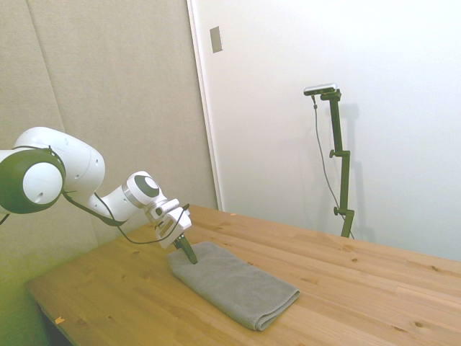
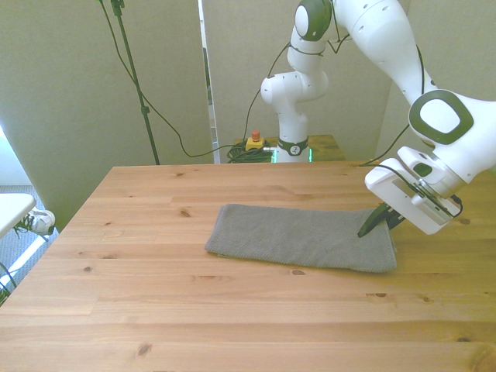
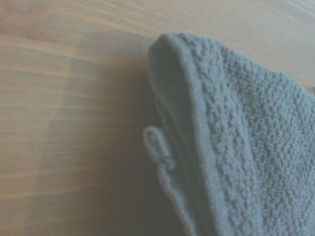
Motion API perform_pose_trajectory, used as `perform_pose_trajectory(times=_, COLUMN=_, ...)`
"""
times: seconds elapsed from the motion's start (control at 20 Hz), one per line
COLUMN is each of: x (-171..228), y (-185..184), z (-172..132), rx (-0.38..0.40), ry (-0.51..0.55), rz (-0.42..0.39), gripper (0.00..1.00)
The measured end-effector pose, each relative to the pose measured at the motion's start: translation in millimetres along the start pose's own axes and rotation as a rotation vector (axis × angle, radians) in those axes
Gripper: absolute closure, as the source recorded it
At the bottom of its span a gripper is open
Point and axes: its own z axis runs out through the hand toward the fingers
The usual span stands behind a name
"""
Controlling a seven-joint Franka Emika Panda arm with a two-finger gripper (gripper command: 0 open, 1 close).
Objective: Fold the towel
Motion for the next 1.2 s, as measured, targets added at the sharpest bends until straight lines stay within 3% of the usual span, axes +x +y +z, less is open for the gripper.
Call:
perform_pose_trajectory(times=0.3, x=-17, y=26, z=-40, rx=0.16, ry=-0.092, rz=-0.064, gripper=1.0)
perform_pose_trajectory(times=0.6, x=27, y=83, z=-74, rx=0.269, ry=-0.13, rz=-0.023, gripper=1.0)
perform_pose_trajectory(times=0.95, x=113, y=153, z=-43, rx=0.333, ry=-0.22, rz=0.086, gripper=1.0)
perform_pose_trajectory(times=1.2, x=153, y=198, z=-16, rx=0.349, ry=-0.261, rz=0.153, gripper=1.0)
